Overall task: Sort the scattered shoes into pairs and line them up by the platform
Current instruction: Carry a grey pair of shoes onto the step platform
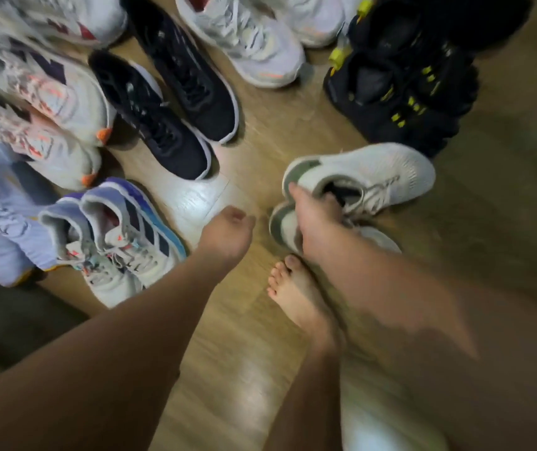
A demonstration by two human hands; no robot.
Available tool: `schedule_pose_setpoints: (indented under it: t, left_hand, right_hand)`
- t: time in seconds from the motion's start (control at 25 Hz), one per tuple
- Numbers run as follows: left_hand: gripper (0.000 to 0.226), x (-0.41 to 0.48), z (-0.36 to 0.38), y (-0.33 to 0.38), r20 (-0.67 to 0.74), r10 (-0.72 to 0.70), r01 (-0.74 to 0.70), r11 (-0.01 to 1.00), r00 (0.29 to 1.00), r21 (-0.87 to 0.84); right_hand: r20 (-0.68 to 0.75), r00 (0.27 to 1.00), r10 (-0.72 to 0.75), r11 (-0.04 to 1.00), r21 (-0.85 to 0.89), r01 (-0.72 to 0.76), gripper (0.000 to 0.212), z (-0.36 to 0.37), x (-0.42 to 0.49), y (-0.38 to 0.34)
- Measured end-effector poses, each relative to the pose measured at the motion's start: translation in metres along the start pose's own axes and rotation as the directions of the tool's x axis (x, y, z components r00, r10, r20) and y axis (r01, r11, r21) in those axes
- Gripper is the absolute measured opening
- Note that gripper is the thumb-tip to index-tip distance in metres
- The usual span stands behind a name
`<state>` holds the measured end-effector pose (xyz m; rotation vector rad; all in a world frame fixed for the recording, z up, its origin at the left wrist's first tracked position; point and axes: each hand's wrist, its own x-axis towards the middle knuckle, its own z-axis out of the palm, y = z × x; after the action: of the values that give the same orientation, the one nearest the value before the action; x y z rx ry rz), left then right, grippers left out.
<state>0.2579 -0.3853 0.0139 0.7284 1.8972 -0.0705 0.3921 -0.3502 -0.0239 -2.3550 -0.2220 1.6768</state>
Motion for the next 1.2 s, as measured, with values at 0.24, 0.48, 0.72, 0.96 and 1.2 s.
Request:
schedule_pose_setpoints:
  t: [0.24,0.48,0.72,0.96,1.2]
  left_hand:
    - [0.033,-0.056,0.014,0.056,0.099,0.134,-0.156,0.951,0.986,0.265]
    - [0.039,-0.165,0.114,0.148,0.409,0.115,-0.32,0.818,0.905,0.478]
    - [0.053,-0.232,0.254,0.205,0.434,0.048,-0.283,0.821,0.9,0.495]
    - [0.073,-0.346,0.412,0.264,0.394,0.077,-0.333,0.693,0.916,0.639]
    - [0.038,-0.472,0.579,0.349,0.392,0.123,-0.398,0.498,0.912,0.77]
  right_hand:
    - [0.073,0.996,-0.054,0.884,-0.46,0.082,0.062,-0.13,-0.056,0.061]
    - [0.244,0.968,-0.053,0.681,-0.701,0.214,0.062,-0.286,-0.108,0.056]
    - [0.233,0.971,0.042,0.817,-0.568,0.101,0.064,-0.418,-0.081,0.074]
    - [-0.05,0.995,-0.088,0.822,-0.568,0.044,0.053,-0.582,-0.098,0.143]
    - [-0.283,0.95,-0.135,0.841,-0.539,-0.041,0.038,-0.755,-0.123,0.194]
